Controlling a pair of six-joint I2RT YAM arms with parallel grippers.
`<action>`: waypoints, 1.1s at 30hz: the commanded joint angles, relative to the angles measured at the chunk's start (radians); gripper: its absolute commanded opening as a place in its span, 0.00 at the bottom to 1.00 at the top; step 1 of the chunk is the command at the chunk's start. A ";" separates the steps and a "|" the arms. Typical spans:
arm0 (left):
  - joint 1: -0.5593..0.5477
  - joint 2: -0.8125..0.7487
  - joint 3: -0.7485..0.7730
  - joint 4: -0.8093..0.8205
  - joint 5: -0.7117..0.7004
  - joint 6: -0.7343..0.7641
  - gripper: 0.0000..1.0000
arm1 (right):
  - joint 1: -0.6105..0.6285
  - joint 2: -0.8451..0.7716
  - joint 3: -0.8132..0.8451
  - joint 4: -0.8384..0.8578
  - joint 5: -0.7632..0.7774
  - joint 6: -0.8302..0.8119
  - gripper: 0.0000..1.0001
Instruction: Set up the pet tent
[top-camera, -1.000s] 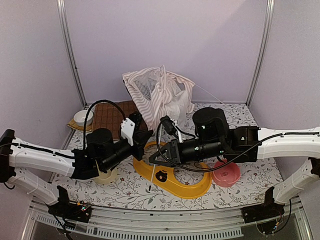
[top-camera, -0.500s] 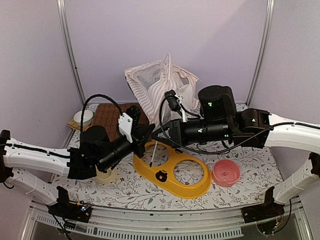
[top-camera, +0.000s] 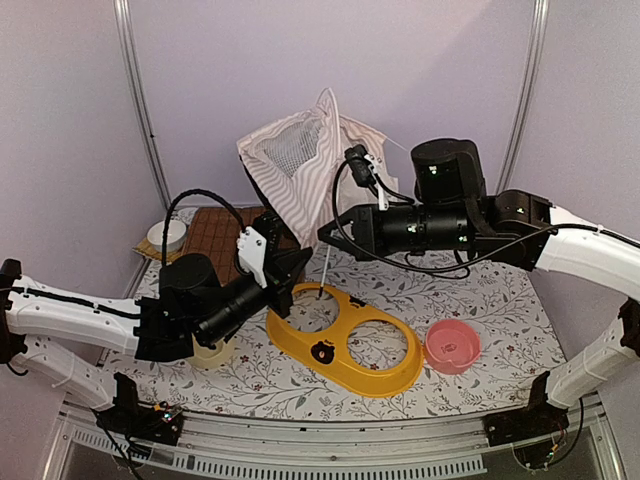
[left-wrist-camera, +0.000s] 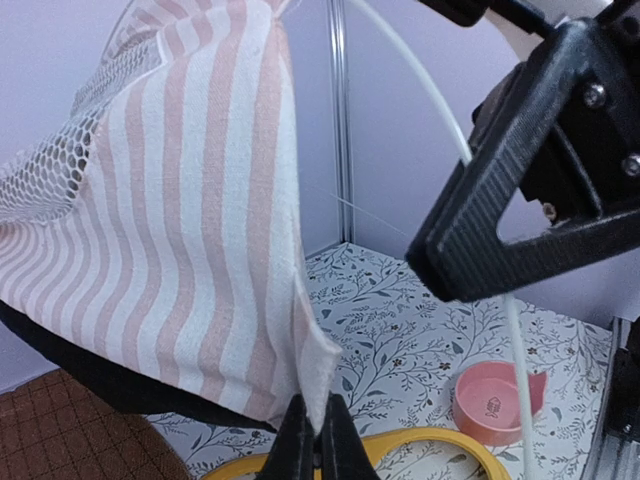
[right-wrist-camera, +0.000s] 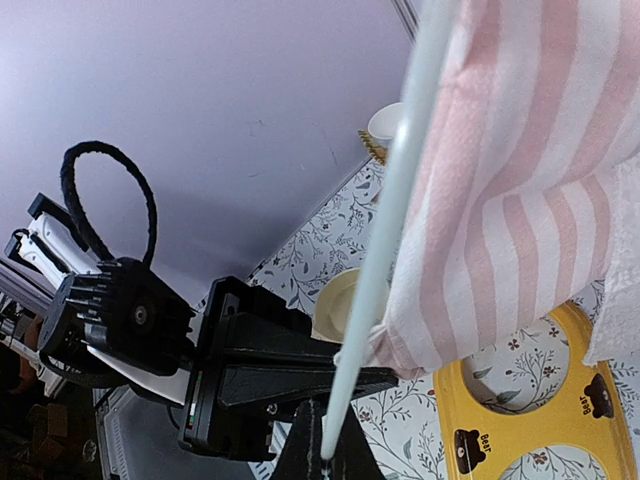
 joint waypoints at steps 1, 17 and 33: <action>-0.066 0.047 -0.059 -0.189 0.055 -0.009 0.00 | -0.110 -0.050 0.134 0.281 0.184 -0.070 0.00; -0.110 0.101 -0.084 -0.205 0.053 -0.039 0.00 | -0.129 0.029 0.199 0.397 0.115 -0.102 0.00; -0.176 0.105 -0.142 -0.226 0.018 -0.107 0.00 | -0.161 0.086 0.239 0.463 0.170 -0.140 0.00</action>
